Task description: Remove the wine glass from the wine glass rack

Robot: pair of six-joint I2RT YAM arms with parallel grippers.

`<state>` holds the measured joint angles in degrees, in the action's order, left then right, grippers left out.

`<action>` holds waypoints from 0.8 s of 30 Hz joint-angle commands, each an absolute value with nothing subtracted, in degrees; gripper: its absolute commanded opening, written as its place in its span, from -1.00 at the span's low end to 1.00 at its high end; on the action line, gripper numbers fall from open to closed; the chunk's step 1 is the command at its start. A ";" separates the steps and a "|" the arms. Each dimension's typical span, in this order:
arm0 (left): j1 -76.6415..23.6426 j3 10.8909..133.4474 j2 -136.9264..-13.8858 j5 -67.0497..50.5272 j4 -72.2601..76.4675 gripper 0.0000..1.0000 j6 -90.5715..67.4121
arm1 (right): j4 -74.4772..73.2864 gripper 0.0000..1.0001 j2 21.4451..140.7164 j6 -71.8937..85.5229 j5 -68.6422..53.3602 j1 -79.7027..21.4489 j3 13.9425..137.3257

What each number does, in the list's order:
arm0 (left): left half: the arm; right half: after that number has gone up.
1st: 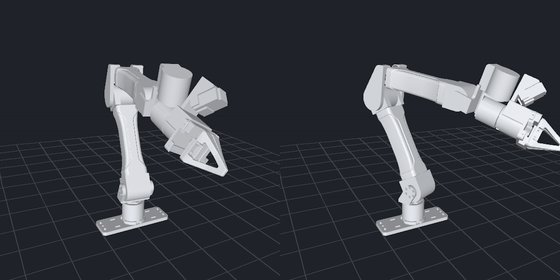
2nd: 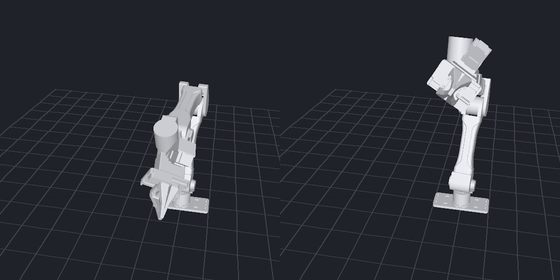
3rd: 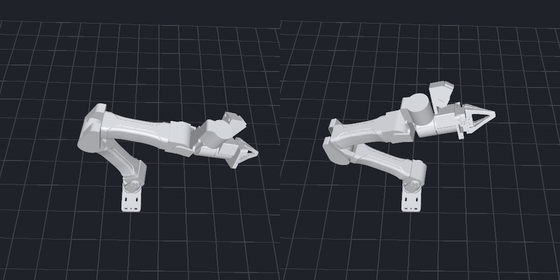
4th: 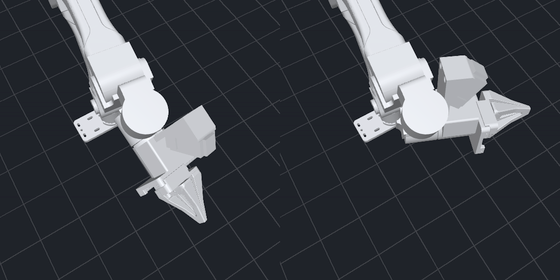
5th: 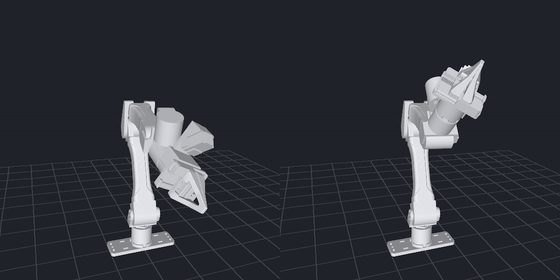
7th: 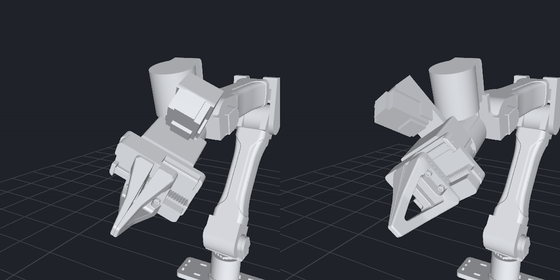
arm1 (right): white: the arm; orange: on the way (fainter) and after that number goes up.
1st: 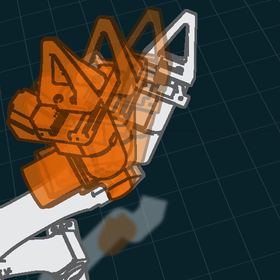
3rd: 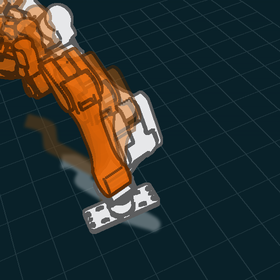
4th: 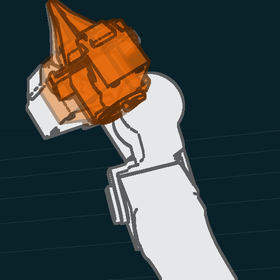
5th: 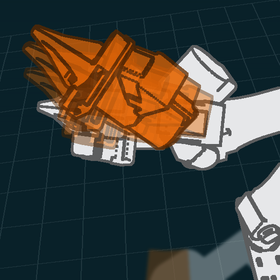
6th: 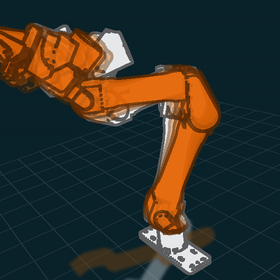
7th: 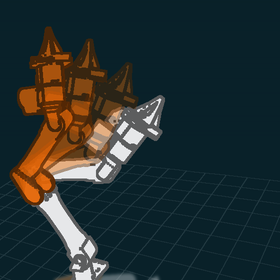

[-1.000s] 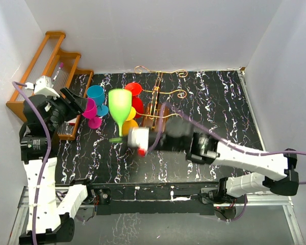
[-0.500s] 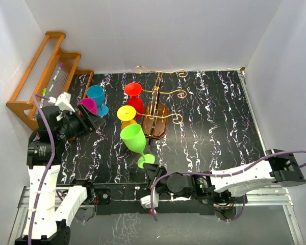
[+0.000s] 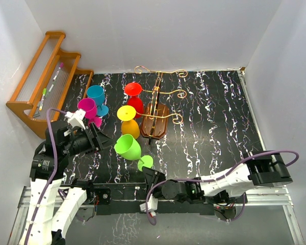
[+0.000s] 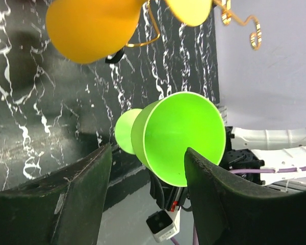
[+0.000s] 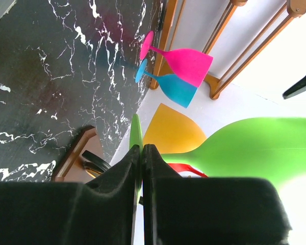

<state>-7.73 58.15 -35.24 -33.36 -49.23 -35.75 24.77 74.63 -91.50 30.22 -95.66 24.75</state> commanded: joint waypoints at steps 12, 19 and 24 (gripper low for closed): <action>-10.71 53.03 -38.06 -32.22 -54.15 0.07 -30.78 | 39.65 -0.84 82.63 -98.43 33.55 -96.90 29.42; -10.73 56.78 -40.51 -25.32 -57.50 -1.00 -27.88 | 39.88 -0.84 83.25 -97.94 34.51 -97.29 29.28; -10.80 65.96 -43.83 -13.24 -60.50 -1.00 -25.95 | 37.69 -0.26 83.19 -93.97 36.69 -97.92 28.35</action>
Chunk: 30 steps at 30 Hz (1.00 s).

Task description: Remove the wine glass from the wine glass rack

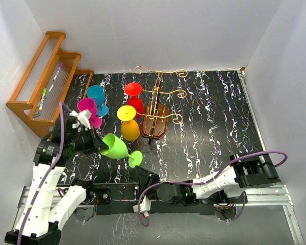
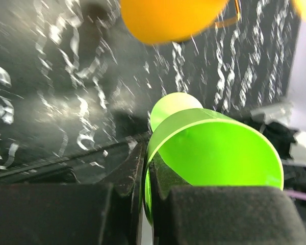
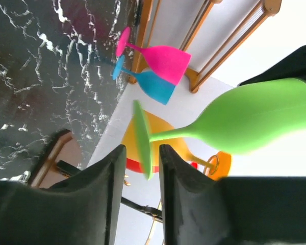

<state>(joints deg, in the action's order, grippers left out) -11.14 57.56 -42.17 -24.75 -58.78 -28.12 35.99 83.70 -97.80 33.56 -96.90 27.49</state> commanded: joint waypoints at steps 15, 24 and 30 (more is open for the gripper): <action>-10.80 88.61 -64.78 8.03 -59.91 -1.00 -16.80 | 25.60 0.17 80.15 -79.46 42.13 -100.72 28.70; -10.74 78.90 -67.76 22.85 -61.67 -1.00 -16.89 | 25.23 0.17 78.30 -79.01 41.43 -100.72 28.95; -6.71 71.47 -69.34 23.46 -57.91 -1.00 -19.28 | 24.57 0.17 76.94 -78.51 42.18 -100.73 28.74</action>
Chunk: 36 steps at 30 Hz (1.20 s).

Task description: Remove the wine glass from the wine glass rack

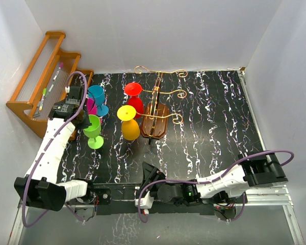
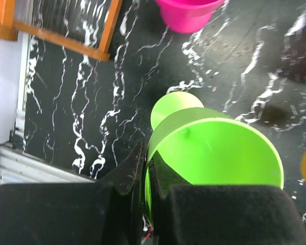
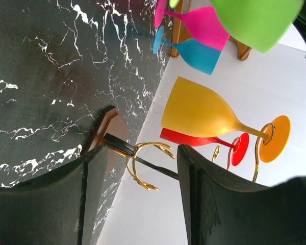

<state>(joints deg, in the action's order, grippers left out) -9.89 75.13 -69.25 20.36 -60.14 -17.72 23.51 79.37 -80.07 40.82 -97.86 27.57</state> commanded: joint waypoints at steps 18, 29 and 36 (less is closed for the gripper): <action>8.31 65.50 -72.01 20.37 -42.25 -0.99 -22.72 | 23.78 0.17 74.93 -75.89 44.01 -100.72 28.56; 8.75 64.11 -66.57 18.34 -41.75 0.09 -22.06 | 23.47 0.18 75.65 -73.72 44.93 -100.70 30.46; 8.70 64.65 -55.37 14.54 -40.65 0.21 -21.91 | 15.69 0.18 75.28 -69.70 43.73 -100.72 40.61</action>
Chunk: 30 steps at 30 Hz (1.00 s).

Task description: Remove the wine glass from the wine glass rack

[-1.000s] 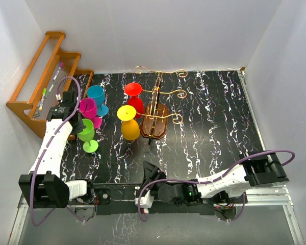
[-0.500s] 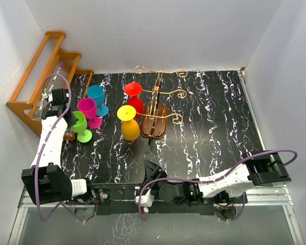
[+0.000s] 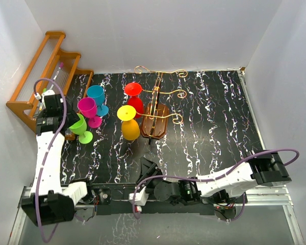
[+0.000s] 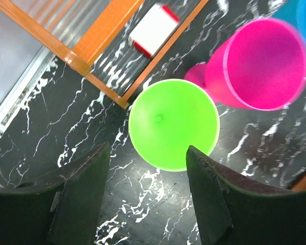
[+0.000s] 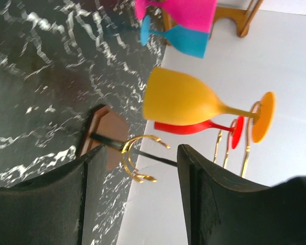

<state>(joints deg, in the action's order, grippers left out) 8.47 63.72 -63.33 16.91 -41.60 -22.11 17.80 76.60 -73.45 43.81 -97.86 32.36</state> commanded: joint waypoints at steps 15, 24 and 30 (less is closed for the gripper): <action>8.75 44.50 -33.04 8.89 -28.37 0.18 -22.93 | 10.04 0.32 84.70 -49.19 29.31 -77.27 85.77; 8.64 43.55 -31.22 6.04 -27.60 0.16 -22.86 | -31.81 0.27 110.61 0.83 4.42 -53.46 140.47; 7.89 42.95 -30.58 4.88 -27.54 0.16 -22.94 | -30.29 -0.16 110.27 31.55 -32.43 -33.17 132.90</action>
<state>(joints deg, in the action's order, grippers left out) 8.36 43.07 -30.89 6.79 -28.82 -22.81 -27.16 111.37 4.54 -3.92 -44.18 138.32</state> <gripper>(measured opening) 0.585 0.487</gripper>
